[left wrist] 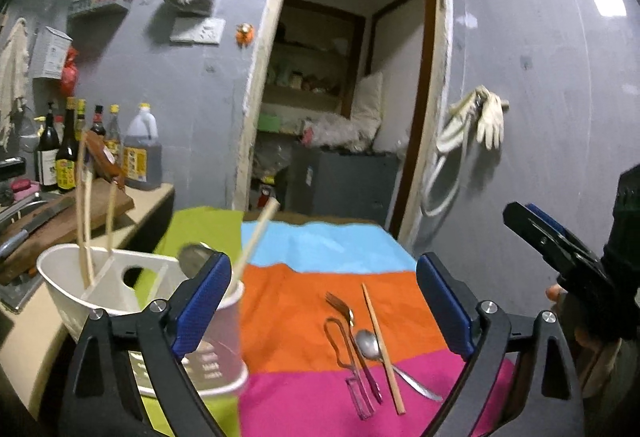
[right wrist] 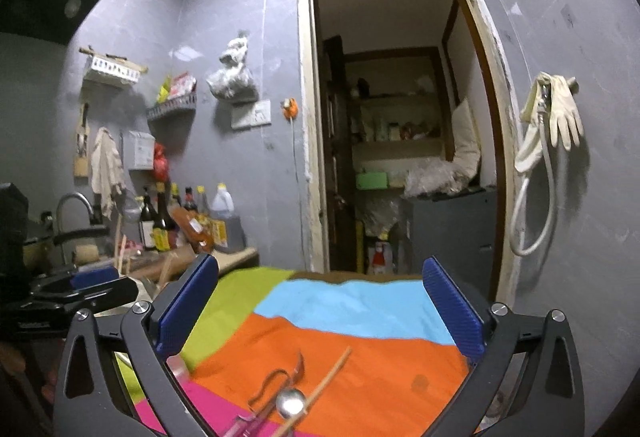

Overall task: Organize utensils
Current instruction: 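Move both open tools back over the remaining utensils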

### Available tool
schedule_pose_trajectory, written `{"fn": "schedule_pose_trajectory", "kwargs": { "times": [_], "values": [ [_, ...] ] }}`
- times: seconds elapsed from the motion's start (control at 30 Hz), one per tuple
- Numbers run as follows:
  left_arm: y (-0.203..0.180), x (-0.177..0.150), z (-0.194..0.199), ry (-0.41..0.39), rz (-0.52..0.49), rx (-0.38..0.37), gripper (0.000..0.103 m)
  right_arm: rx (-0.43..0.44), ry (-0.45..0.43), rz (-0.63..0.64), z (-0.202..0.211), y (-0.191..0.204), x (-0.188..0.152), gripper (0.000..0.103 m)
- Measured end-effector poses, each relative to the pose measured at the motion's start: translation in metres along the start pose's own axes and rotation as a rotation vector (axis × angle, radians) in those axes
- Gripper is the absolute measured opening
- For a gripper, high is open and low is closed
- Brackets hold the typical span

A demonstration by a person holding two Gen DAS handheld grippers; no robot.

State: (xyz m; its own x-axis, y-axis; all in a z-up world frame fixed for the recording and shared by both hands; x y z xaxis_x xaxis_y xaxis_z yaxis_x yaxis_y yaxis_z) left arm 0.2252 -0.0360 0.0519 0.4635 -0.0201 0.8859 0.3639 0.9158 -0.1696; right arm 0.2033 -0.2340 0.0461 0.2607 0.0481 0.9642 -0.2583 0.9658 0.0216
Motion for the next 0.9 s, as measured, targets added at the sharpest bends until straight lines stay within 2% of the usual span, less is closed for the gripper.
{"fn": "schedule_pose_trajectory", "kwargs": {
  "times": [0.4, 0.5, 0.63, 0.9],
  "values": [
    [-0.027, -0.040, -0.043, 0.177, -0.083, 0.025, 0.091, -0.015, 0.161, -0.008, -0.024, -0.026, -0.040, 0.103],
    [-0.029, -0.048, -0.053, 0.222, -0.090, 0.035, 0.090, -0.005, 0.213, -0.018, -0.033, -0.030, -0.047, 0.100],
    [-0.027, -0.059, -0.068, 0.286, -0.095, 0.054, 0.087, 0.009, 0.275, -0.014, -0.044, -0.030, -0.055, 0.084],
    [-0.022, -0.076, -0.098, 0.417, -0.112, 0.079, 0.067, 0.036, 0.406, -0.001, -0.070, -0.029, -0.073, 0.069]
  ]
}}
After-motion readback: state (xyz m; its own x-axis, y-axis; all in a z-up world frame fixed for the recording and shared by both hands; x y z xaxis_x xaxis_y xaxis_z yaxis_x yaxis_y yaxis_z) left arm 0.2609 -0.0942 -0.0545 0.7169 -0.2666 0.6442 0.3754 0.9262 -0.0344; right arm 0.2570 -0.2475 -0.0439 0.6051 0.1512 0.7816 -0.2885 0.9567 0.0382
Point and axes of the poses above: each gripper's, at about its wrist camera, not at the fingertips, and z roughly against the way its jaws point, y to its left, x to its top, the point moved 7 cm from there along -z, roughly the way its jaws point, and after that the axes turned 12 degrees about y, right-handed, at the moved point
